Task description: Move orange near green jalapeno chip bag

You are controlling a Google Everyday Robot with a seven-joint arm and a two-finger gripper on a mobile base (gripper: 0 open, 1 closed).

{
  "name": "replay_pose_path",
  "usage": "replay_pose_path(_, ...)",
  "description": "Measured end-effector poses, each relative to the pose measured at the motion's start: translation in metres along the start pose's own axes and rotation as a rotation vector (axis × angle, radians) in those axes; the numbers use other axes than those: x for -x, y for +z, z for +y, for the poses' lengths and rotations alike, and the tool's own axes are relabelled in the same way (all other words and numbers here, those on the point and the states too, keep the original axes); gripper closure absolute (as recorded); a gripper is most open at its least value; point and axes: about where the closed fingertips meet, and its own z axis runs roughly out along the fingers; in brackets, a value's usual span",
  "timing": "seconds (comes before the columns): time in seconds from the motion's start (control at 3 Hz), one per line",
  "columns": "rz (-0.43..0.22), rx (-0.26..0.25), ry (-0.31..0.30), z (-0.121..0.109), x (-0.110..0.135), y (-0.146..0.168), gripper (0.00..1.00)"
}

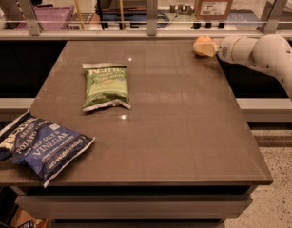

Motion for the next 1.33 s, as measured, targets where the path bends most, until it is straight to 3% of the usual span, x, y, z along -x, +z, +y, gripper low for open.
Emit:
replay_pose_path(0.67,0.003,0.008,0.001,0.0043,-0.0020,0.0047,0.87)
replay_pose_path(1.0,0.004,0.012,0.001,0.0064,-0.0030,0.0069,1.00)
replay_pose_path(1.33,0.004,0.012,0.001,0.0065,-0.0030,0.0070,1.00)
